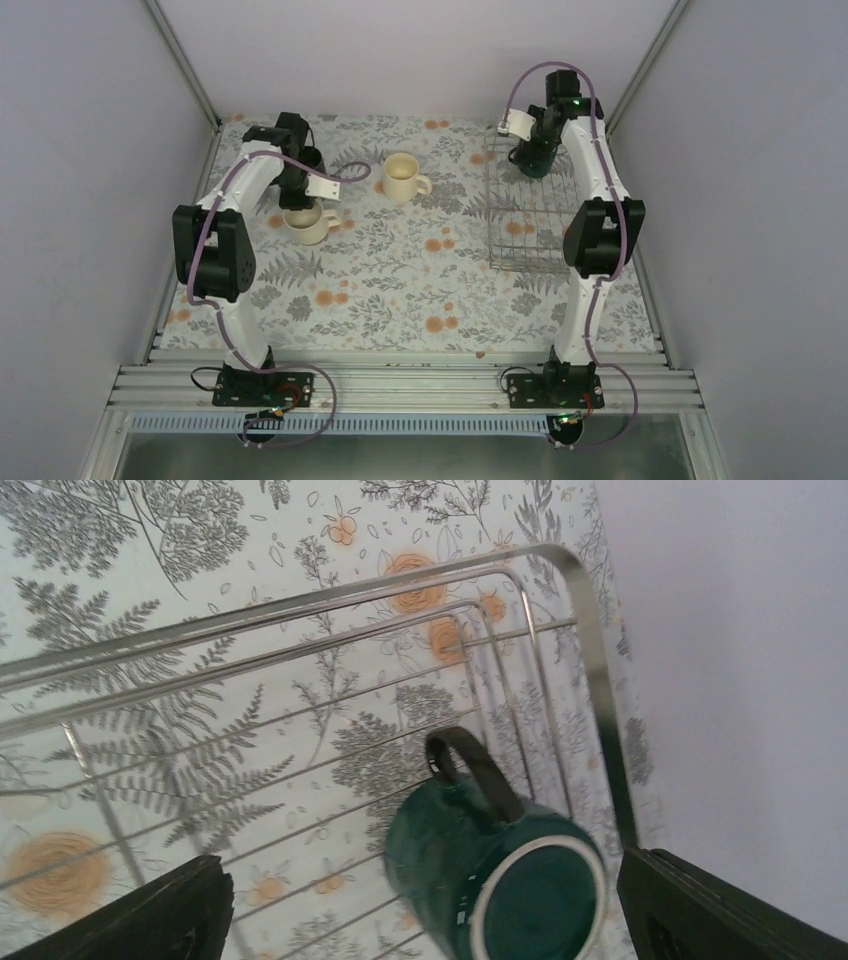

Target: Unload the cups from the dish rack

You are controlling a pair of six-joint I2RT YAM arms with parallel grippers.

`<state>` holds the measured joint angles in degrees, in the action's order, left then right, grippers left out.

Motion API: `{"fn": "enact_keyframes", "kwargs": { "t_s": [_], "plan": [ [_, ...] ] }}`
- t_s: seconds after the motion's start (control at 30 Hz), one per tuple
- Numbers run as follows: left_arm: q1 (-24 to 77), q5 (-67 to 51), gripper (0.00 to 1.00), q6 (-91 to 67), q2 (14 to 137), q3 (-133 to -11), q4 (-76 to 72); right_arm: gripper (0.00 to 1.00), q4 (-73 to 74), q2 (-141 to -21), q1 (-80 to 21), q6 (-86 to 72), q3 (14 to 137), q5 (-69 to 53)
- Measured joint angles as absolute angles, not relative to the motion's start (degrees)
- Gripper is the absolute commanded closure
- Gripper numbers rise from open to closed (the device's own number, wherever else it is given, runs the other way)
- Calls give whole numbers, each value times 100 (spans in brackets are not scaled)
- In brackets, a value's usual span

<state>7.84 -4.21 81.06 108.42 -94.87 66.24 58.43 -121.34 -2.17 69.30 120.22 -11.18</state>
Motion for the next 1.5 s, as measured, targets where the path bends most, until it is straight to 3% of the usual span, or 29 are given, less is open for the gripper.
{"fn": "enact_keyframes", "kwargs": {
  "t_s": [0.2,0.7,0.9,1.0,1.2,1.3,1.5],
  "plan": [
    [794,-148,98,8099,10914,-9402,6377,3,6383,-12912,-217,7627,13242,-1011],
    [947,309,95,7990,11633,-9380,6106,3,6639,-13502,-215,8187,13391,-888],
    [1035,438,81,7918,11740,-9389,6045,5,6482,-13812,-215,8162,13627,-777],
    [1076,469,61,7852,11791,-9389,6020,5,6440,-13948,-215,8134,13635,-722],
    [1140,467,40,7835,11808,-9620,6125,3,6198,-14114,-215,7972,13675,-497],
    [1170,432,34,7808,11806,-10029,6307,4,6082,-14239,-217,7898,13767,-344],
    [1284,388,30,7793,11745,-10873,6648,4,5920,-14368,-217,7769,13863,3]
  ]
}}
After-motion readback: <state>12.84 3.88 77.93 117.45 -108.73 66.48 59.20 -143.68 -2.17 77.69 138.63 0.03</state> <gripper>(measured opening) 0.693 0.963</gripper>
